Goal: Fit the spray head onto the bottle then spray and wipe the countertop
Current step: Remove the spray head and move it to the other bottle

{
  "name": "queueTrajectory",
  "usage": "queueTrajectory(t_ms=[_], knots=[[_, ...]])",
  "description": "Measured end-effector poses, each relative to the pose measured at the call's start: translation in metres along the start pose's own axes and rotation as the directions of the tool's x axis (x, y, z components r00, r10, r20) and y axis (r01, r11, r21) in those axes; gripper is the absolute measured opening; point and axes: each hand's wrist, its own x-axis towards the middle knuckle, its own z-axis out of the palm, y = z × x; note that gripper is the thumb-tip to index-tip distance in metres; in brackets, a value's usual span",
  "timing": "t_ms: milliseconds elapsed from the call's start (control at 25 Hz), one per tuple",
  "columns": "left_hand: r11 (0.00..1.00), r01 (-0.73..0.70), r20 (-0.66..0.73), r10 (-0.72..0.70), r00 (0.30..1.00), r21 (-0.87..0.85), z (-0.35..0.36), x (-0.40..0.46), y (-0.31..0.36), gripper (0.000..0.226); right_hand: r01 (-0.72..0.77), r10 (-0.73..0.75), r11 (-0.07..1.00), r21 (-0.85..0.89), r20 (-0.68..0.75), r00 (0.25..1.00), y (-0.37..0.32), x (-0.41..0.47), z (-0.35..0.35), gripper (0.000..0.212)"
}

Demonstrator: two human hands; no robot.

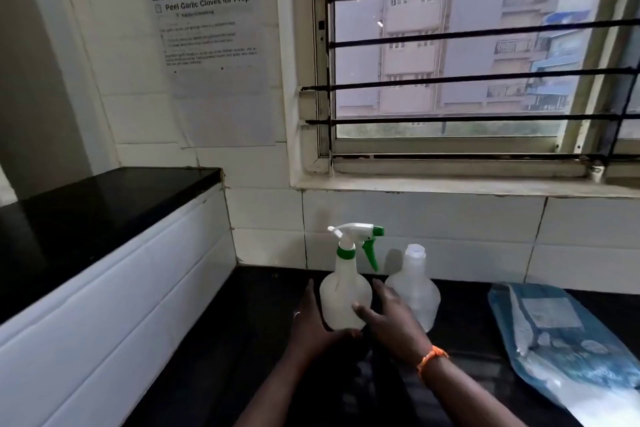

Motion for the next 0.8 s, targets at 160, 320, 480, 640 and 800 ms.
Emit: queueTrajectory(t_ms=[160,320,480,640,800], knots=[[0.999,-0.051,0.019,0.051,0.999,-0.017,0.013,0.02,-0.009,0.128,0.013,-0.008,0.998,0.069,-0.065,0.998,-0.005,0.025,0.021,0.076],[0.96,-0.133,-0.009,0.134,0.991,-0.248,0.013,0.028,-0.012,0.083,0.025,-0.023,0.999,0.023,-0.077,0.997,-0.003,0.041,0.027,0.065],[0.934,-0.168,0.031,0.187,0.982,-0.314,-0.002,0.002,-0.004,0.088,0.092,-0.088,0.994,0.055,-0.066,0.994,-0.008,0.022,0.019,0.049],[0.908,-0.172,0.2,0.263,0.944,-0.383,-0.022,-0.049,0.014,0.086,0.161,-0.178,0.951,0.264,0.041,0.983,-0.02,-0.027,-0.008,0.037],[0.897,-0.137,0.401,0.319,0.859,-0.42,-0.033,-0.103,0.027,0.085,0.135,-0.174,0.922,0.364,0.077,0.982,-0.016,-0.085,-0.021,0.045]])
